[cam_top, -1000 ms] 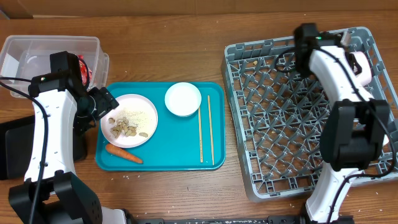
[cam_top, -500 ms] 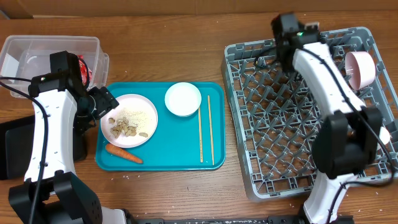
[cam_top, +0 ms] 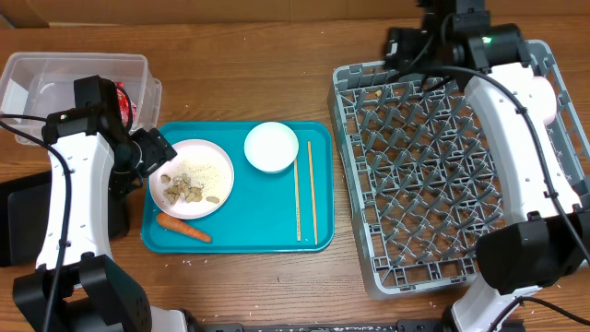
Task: Sort waste into correct bins and load items into the dishwasher
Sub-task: 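Place the pink bowl upright in the rack's far right corner, release, then grasp the white bowl on the tray with the right gripper and lift, then place the white bowl in the rack beside the pink bowl, release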
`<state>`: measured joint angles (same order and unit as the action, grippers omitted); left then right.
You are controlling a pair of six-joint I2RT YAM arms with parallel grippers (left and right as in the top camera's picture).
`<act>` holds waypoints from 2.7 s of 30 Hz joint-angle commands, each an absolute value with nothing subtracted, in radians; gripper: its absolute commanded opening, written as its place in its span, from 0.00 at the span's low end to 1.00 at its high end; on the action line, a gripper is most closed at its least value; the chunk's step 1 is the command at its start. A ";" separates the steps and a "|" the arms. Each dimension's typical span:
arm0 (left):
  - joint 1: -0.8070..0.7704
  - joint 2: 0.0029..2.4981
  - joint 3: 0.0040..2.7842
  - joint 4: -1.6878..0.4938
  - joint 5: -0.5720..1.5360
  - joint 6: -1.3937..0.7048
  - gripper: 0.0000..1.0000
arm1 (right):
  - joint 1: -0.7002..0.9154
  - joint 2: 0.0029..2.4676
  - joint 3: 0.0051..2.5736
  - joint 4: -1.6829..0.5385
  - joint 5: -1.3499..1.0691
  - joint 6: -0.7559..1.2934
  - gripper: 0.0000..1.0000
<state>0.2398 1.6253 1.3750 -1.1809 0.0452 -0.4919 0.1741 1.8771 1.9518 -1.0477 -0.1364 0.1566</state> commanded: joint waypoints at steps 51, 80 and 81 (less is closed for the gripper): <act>0.241 1.605 1.381 -1.177 0.071 -0.494 0.90 | 0.603 2.241 1.966 -1.064 -0.022 0.362 0.04; 0.242 1.605 1.381 -1.166 0.071 -0.494 0.90 | 0.199 2.088 1.868 -1.324 1.451 0.626 0.04; 0.242 1.605 1.381 -1.166 0.071 -0.494 0.90 | 0.202 2.088 1.835 -1.312 1.436 0.626 0.04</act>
